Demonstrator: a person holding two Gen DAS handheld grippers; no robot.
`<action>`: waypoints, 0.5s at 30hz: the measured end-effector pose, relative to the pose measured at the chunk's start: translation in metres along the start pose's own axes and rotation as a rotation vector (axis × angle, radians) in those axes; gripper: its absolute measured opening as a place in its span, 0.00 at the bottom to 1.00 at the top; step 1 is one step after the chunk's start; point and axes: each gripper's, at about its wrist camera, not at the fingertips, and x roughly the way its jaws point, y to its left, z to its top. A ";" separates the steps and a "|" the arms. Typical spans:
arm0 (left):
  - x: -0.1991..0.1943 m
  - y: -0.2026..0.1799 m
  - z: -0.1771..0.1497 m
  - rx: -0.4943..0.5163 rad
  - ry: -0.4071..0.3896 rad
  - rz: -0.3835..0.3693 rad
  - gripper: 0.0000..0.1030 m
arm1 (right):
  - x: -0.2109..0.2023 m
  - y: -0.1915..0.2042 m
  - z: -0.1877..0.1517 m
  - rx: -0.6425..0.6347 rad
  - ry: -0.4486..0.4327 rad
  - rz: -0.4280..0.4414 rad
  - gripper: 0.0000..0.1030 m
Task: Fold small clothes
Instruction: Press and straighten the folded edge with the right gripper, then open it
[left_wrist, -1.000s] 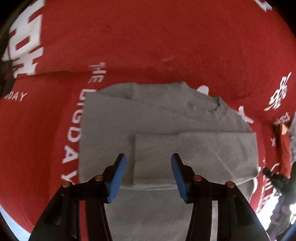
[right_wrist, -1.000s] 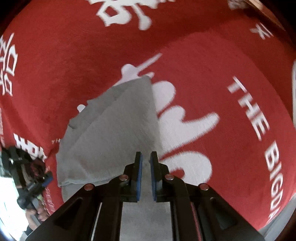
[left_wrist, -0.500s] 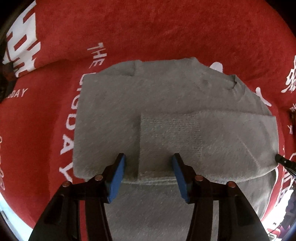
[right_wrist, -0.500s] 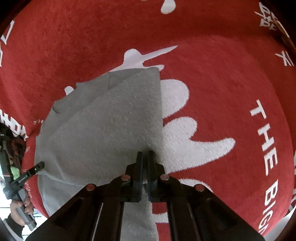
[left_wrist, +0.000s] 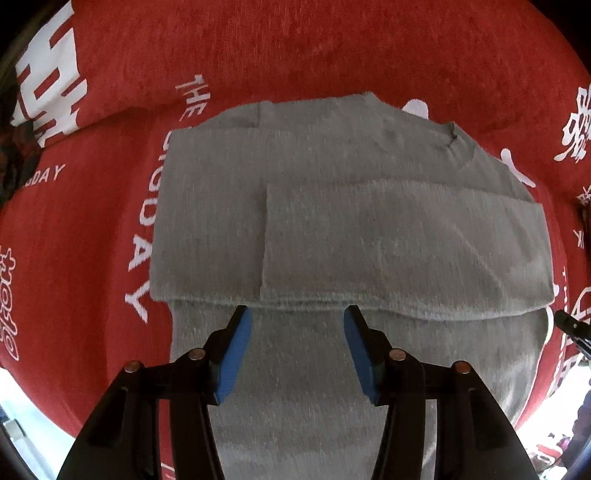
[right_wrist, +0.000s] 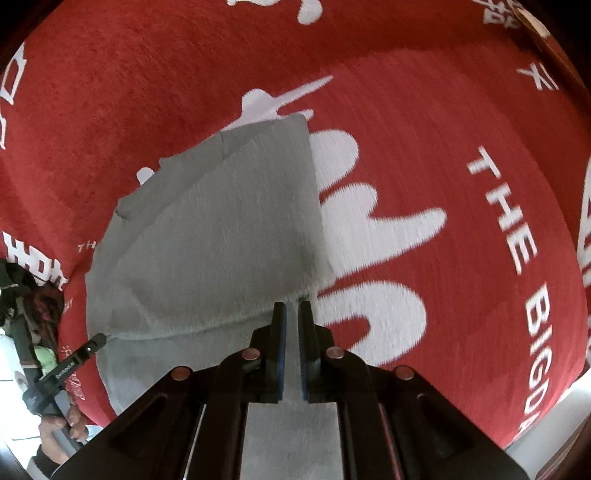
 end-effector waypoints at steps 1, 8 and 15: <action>-0.001 -0.001 -0.002 0.001 0.003 0.001 0.52 | 0.000 0.000 -0.002 0.003 0.005 0.002 0.07; -0.002 -0.004 -0.007 0.022 0.008 0.016 0.52 | 0.010 -0.007 -0.002 0.080 0.032 0.079 0.40; -0.002 -0.007 -0.010 0.026 0.013 0.031 0.52 | 0.028 -0.023 0.015 0.166 0.009 0.044 0.29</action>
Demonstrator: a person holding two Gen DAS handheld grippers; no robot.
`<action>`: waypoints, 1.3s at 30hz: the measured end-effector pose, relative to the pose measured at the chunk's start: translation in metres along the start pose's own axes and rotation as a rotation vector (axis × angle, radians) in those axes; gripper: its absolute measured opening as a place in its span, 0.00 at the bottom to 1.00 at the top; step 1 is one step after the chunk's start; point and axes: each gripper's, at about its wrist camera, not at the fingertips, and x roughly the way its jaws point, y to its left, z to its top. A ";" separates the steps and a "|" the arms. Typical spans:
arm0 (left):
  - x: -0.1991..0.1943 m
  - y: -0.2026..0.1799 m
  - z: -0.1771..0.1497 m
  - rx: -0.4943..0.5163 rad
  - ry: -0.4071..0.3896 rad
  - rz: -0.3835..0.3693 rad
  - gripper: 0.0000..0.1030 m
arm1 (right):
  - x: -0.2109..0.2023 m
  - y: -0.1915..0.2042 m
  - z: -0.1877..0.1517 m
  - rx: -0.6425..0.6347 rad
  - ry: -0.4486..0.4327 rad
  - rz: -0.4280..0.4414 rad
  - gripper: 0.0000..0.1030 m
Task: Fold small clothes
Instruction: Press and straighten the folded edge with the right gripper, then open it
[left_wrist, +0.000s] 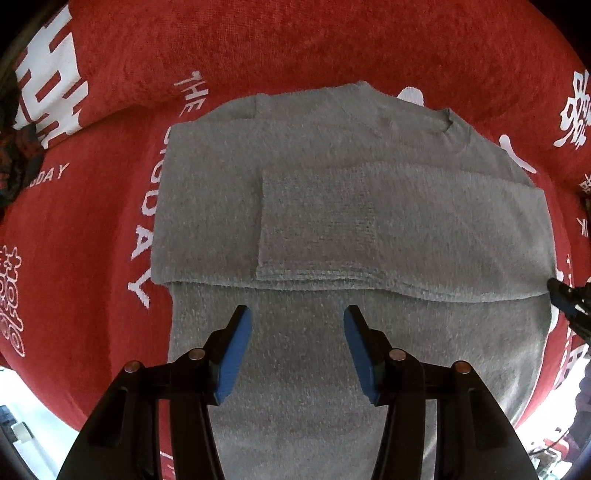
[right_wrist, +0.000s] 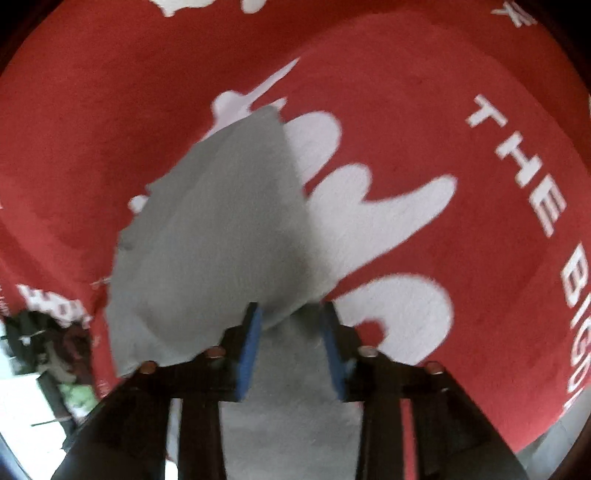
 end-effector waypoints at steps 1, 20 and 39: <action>0.000 -0.001 -0.001 0.003 0.001 0.002 0.52 | 0.000 -0.001 0.002 0.003 -0.002 0.003 0.28; -0.004 -0.012 -0.006 0.030 -0.015 0.041 0.91 | -0.022 0.001 -0.018 -0.045 0.020 -0.012 0.38; 0.010 -0.024 0.015 -0.062 0.019 -0.017 0.91 | 0.021 0.010 0.089 -0.038 0.004 0.147 0.40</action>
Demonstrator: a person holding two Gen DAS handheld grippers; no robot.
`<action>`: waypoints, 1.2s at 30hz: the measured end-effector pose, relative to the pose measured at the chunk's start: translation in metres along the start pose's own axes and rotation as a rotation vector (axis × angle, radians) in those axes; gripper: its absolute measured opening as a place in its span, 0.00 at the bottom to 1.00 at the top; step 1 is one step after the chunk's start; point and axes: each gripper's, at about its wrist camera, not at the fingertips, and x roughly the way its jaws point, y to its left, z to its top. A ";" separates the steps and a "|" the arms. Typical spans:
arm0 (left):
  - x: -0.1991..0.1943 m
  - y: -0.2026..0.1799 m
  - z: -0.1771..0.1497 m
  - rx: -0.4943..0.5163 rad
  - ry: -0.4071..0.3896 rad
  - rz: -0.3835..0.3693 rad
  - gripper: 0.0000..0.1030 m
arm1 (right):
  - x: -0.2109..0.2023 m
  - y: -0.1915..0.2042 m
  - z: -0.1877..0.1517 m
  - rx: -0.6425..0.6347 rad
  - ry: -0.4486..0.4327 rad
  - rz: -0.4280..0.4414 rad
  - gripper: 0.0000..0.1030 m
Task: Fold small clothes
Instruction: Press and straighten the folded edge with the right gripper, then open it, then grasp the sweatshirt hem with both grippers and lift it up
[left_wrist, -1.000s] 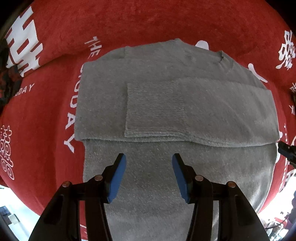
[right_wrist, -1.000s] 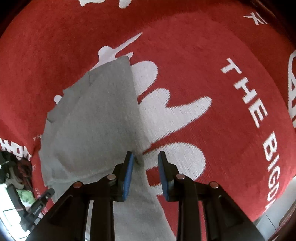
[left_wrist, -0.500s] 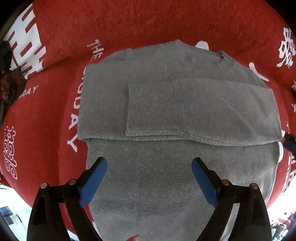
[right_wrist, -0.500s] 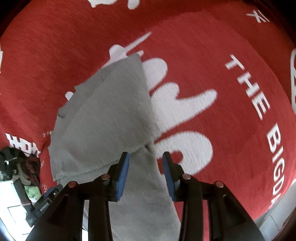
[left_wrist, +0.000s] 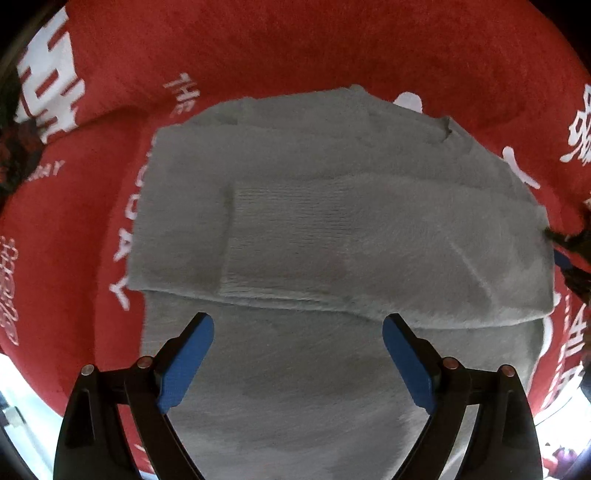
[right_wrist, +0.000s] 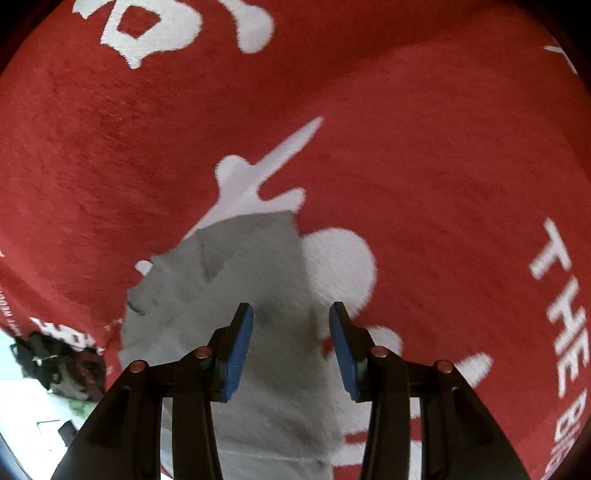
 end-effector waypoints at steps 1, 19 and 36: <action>0.002 -0.003 0.001 0.002 0.012 -0.017 0.91 | 0.001 0.004 0.001 -0.019 0.017 -0.013 0.12; -0.002 -0.023 -0.002 -0.001 0.015 0.050 0.91 | -0.032 0.021 -0.018 -0.235 -0.060 -0.320 0.18; -0.014 -0.034 -0.019 0.028 0.034 0.064 0.91 | -0.037 0.024 -0.079 -0.373 0.055 -0.264 0.20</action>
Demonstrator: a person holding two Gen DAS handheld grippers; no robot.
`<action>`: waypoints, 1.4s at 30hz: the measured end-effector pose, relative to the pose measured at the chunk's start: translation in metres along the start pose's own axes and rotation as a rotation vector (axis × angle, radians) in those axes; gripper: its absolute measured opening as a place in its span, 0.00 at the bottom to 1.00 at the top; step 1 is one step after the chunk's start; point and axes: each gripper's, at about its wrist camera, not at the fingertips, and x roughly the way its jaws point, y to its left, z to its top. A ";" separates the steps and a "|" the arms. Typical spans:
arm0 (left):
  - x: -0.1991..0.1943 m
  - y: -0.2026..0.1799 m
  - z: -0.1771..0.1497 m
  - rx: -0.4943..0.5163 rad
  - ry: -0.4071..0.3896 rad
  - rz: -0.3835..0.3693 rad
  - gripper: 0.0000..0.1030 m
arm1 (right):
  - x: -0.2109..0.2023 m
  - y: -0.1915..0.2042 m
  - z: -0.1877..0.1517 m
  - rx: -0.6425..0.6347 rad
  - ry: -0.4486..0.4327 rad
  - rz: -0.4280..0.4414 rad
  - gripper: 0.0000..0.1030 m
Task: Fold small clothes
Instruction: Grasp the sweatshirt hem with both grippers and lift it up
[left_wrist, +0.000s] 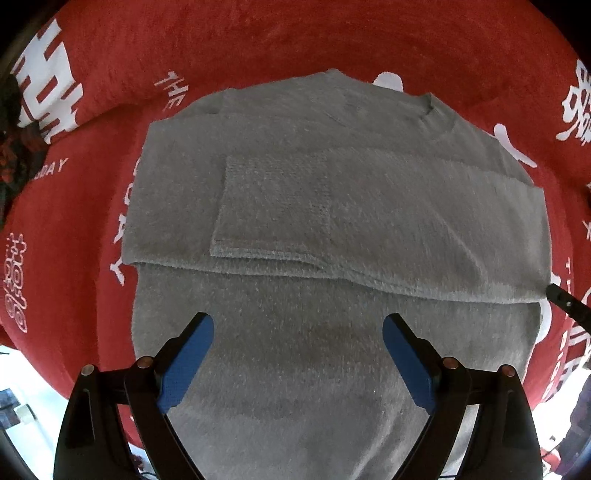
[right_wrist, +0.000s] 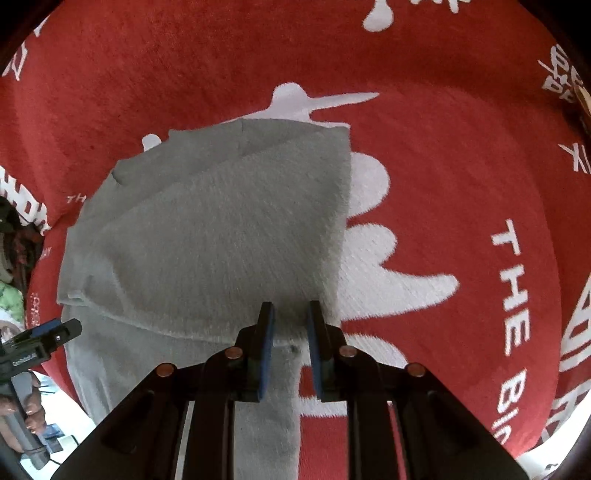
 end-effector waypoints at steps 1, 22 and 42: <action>-0.002 -0.001 -0.001 0.000 -0.002 0.000 0.91 | -0.003 -0.004 -0.002 0.021 0.009 0.001 0.23; -0.007 0.013 -0.074 -0.066 0.083 -0.025 0.91 | -0.007 -0.018 -0.075 0.199 0.146 0.258 0.46; 0.009 0.107 -0.176 -0.155 0.094 -0.106 0.91 | 0.012 0.037 -0.174 0.024 0.248 0.388 0.46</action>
